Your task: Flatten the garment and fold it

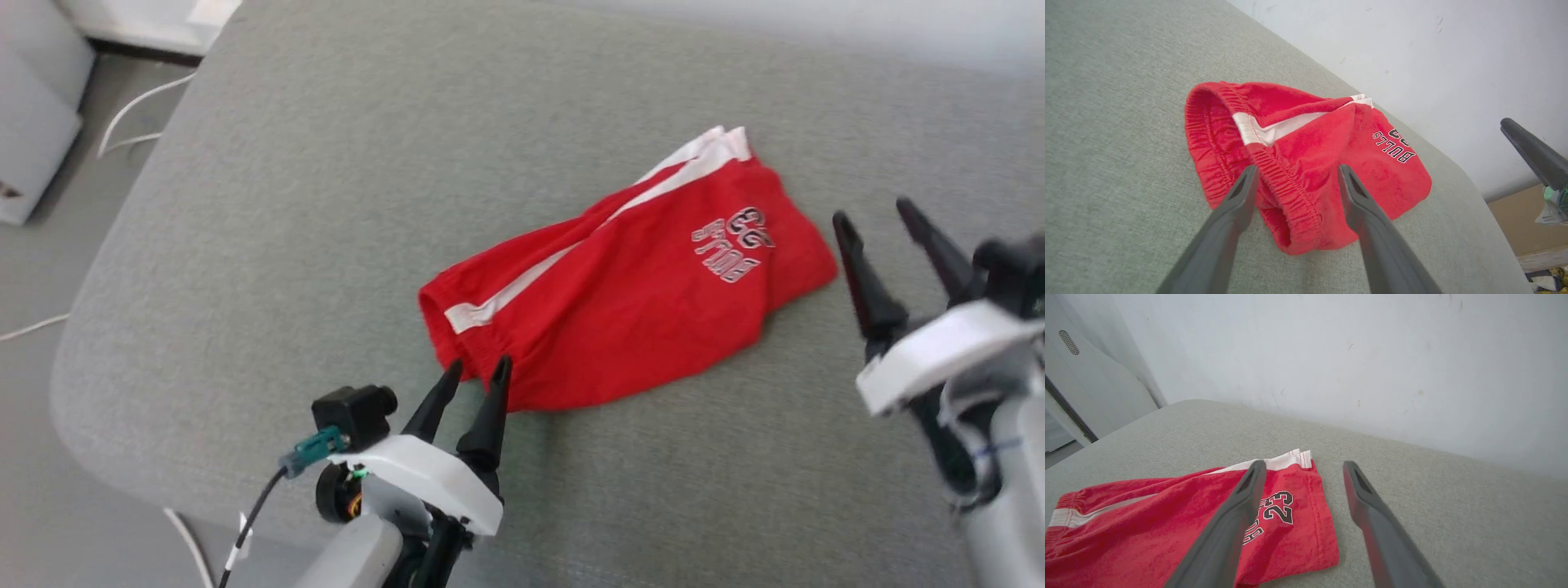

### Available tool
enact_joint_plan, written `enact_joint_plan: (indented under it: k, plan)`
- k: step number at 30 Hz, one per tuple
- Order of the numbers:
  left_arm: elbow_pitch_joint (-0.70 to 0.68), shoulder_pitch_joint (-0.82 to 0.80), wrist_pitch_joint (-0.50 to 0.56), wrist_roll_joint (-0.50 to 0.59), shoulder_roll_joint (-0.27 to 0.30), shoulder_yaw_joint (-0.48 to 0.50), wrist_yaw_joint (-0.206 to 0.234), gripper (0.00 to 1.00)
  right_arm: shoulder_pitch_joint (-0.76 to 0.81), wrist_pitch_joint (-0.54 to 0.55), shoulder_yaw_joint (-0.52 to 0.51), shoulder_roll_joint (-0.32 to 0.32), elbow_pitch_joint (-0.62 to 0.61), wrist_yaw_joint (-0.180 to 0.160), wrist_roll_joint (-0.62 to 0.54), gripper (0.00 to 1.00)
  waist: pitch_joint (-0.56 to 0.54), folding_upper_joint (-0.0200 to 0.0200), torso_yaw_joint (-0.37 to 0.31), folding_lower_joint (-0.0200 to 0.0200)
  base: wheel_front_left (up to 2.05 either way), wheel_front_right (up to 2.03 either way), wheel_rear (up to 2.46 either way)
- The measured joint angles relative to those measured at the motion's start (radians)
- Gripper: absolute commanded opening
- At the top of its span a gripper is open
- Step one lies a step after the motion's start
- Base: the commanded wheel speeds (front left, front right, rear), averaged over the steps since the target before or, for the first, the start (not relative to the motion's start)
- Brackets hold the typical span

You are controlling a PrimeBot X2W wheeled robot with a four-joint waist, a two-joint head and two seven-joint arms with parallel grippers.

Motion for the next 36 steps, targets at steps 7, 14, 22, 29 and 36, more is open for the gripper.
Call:
enact_joint_plan:
  k: [7,14,22,29,36]
  plan:
    - [0.107,-0.024,0.008,0.083,0.015,-0.003,0.144,1.00,0.151,0.031,-0.065,0.167,-0.164,0.000,-0.101,1.00,-0.011,0.0000,-0.065,0.0002,0.00,0.00,0.00]
    - [0.175,-0.040,0.072,0.120,0.022,-0.019,0.244,1.00,0.181,0.067,-0.067,0.201,-0.233,0.000,-0.127,1.00,-0.004,0.0000,-0.100,0.0002,0.00,0.00,0.00]
    - [0.187,-0.085,0.101,0.122,0.020,-0.027,0.243,0.80,0.173,0.087,-0.058,0.208,-0.242,0.000,-0.131,1.00,0.028,0.0001,-0.102,0.0002,0.00,0.00,0.00]
    - [0.180,-0.113,0.095,0.117,0.012,-0.044,0.188,0.00,0.051,0.100,-0.074,0.202,-0.099,0.000,-0.171,1.00,0.058,0.0001,-0.090,0.0003,0.00,0.00,0.00]
    - [0.171,-0.136,0.093,0.117,-0.002,-0.062,0.171,0.00,-0.144,0.132,-0.101,0.211,0.171,0.000,-0.211,1.00,0.085,0.0001,-0.057,0.0004,0.00,0.00,0.00]
